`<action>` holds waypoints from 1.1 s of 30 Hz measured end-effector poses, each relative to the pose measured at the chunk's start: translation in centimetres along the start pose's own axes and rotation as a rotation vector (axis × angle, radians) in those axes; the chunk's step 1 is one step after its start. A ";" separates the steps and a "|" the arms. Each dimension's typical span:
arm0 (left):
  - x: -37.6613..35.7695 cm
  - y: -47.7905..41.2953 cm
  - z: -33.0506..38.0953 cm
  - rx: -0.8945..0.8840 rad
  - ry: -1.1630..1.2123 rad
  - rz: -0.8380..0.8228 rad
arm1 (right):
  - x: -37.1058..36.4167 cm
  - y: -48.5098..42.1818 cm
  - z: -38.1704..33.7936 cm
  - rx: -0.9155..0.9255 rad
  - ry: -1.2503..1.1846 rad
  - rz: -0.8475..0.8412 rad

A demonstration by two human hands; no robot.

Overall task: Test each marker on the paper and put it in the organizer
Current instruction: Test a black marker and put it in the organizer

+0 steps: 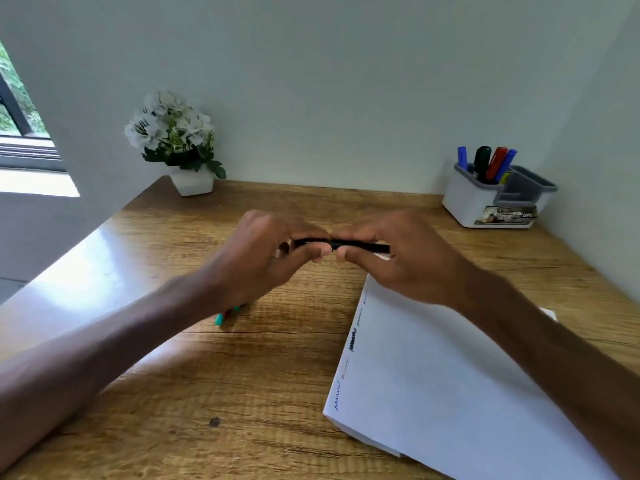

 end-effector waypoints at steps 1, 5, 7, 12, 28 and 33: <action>-0.2 0.1 0.2 -0.006 0.009 -0.004 | -0.5 -0.2 -0.5 0.035 0.028 -0.008; 0.0 0.0 0.7 -0.044 0.002 -0.027 | -0.5 -0.4 -0.6 0.056 0.073 0.021; -0.2 0.0 1.1 -0.091 -0.046 -0.070 | -0.4 -0.2 -0.9 0.084 0.104 0.016; -0.2 0.1 0.9 -0.106 -0.124 -0.096 | 0.1 0.4 -0.4 0.041 0.227 0.050; -1.6 0.8 2.9 0.081 0.011 -0.166 | 2.0 1.1 5.3 -0.522 -1.149 0.120; -3.8 1.7 3.7 0.206 0.191 -0.405 | 0.7 1.4 4.7 -0.519 -1.095 0.113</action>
Point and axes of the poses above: each hand's wrist, its own y-axis away from the middle knuckle, its own x-axis out of the back of the hand, z = x × y, the point moved 5 cm from there along -y, towards the middle knuckle, and after that the axes turned 5 degrees about y, right-handed, at the moved point
